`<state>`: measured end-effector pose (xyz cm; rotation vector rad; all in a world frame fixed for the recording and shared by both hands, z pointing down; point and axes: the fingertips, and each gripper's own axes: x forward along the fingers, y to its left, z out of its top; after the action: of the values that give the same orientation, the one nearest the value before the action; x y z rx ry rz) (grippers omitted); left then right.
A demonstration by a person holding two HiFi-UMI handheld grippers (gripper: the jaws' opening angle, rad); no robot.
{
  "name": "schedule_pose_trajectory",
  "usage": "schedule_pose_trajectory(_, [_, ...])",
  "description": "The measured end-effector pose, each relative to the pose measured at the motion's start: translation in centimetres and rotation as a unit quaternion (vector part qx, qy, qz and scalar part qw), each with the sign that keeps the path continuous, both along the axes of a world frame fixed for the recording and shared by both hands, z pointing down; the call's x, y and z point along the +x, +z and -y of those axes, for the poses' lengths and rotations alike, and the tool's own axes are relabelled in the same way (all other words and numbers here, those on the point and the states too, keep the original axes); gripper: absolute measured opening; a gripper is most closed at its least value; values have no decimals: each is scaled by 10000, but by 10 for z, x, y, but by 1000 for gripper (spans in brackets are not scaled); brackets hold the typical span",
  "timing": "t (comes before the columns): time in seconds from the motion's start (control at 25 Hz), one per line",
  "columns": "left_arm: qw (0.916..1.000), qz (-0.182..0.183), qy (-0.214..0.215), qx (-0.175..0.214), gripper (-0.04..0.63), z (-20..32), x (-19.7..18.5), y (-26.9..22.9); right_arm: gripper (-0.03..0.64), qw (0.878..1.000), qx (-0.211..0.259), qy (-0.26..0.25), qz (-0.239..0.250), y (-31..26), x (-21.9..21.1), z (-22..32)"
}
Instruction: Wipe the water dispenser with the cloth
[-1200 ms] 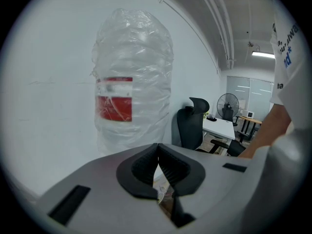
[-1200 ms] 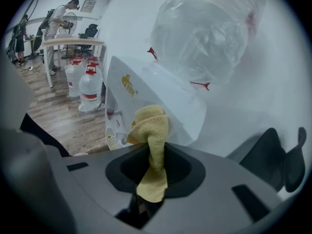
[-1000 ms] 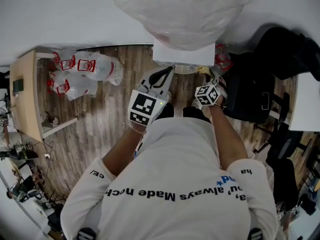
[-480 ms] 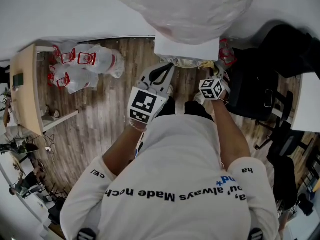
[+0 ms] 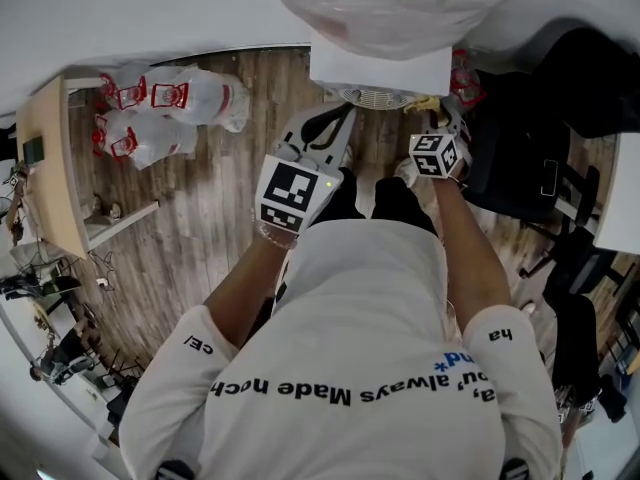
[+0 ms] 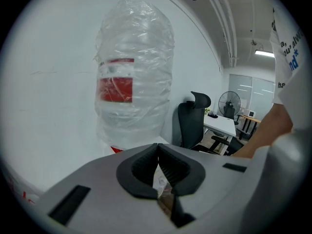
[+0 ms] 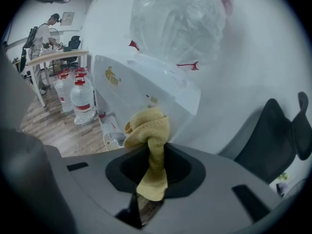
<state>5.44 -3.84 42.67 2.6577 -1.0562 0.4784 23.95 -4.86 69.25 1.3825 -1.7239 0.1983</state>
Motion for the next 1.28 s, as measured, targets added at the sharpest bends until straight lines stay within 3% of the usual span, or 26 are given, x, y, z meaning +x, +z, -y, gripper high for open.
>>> schedule_pose_trajectory(0.8, [9991,12,-405,118,20,10,-26,34,84,9990,-97,365,239,42,13,0])
schedule_pose_trajectory(1.28, [9985,99,-536,-18,20,5,-36,71,84,9974,-361,447,434,87,10,0])
